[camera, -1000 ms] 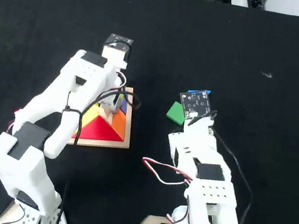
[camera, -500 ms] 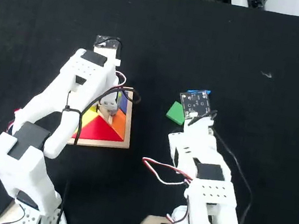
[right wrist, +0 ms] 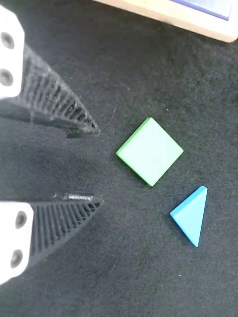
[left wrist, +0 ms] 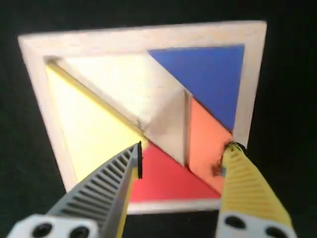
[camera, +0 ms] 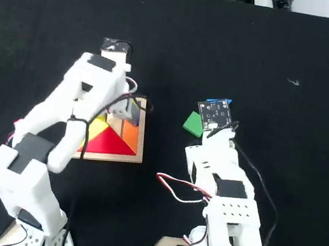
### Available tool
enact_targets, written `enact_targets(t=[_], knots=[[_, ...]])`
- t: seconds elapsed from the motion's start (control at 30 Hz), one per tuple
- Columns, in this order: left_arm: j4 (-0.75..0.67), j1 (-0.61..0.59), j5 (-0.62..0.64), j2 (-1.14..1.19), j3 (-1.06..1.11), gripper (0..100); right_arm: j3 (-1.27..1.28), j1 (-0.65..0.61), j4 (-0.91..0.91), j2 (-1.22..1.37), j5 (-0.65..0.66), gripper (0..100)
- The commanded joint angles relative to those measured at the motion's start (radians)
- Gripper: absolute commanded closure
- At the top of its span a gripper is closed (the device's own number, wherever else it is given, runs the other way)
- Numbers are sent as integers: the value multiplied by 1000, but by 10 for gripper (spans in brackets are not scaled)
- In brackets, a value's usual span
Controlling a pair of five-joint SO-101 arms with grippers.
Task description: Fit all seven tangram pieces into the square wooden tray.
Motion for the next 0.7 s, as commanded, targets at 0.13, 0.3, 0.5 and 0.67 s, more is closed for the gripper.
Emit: enact_targets(t=[0.13, 0.3, 0.5, 0.67], knots=[[-103, -22, -54, 77, -64, 733, -19, 17, -20, -21, 0, 805], [-106, 44, -54, 120, -71, 733, -19, 17, -20, -21, 0, 805], [-92, 62, -54, 120, -79, 733, -21, 17, -20, -21, 0, 805], [-25, 62, -54, 120, -87, 733, -21, 17, -20, -21, 0, 805]])
